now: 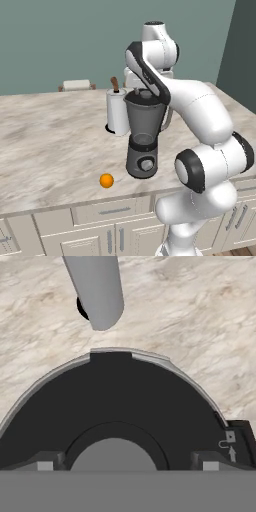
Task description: Open the blender lid, put the orange in the blender, close the lid, and start the blender.
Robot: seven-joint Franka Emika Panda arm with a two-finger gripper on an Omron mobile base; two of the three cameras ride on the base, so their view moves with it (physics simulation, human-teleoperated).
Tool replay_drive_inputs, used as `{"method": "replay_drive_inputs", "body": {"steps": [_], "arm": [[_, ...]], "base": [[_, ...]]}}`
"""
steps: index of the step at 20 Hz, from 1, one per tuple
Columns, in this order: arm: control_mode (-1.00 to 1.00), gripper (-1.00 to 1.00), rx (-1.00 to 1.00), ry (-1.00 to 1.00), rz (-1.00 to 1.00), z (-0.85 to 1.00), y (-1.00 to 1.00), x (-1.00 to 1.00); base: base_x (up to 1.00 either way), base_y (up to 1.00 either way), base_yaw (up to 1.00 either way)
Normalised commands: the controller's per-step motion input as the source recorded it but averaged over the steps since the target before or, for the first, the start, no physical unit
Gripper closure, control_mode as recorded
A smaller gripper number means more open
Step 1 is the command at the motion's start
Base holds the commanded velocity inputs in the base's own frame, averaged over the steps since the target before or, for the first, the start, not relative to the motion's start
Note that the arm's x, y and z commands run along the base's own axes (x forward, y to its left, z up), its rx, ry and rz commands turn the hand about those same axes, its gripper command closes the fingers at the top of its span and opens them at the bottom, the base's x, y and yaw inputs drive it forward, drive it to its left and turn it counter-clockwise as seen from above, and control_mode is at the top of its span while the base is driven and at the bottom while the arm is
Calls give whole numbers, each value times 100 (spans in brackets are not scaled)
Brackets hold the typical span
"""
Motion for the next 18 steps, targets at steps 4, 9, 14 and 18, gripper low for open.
{"method": "replay_drive_inputs", "body": {"steps": [4, 9, 14, 18], "arm": [[-100, -100, 0, 0, 0, -18, 0, -14], [-100, -100, 0, 0, 0, -17, 2, -12], [-100, -100, 0, 0, 0, -19, 7, -17], [-100, -100, 0, 2, 0, -23, 16, -3]], "base": [[0, 0, 0], [0, 0, 0], [0, 0, 0], [0, 0, 0]]}}
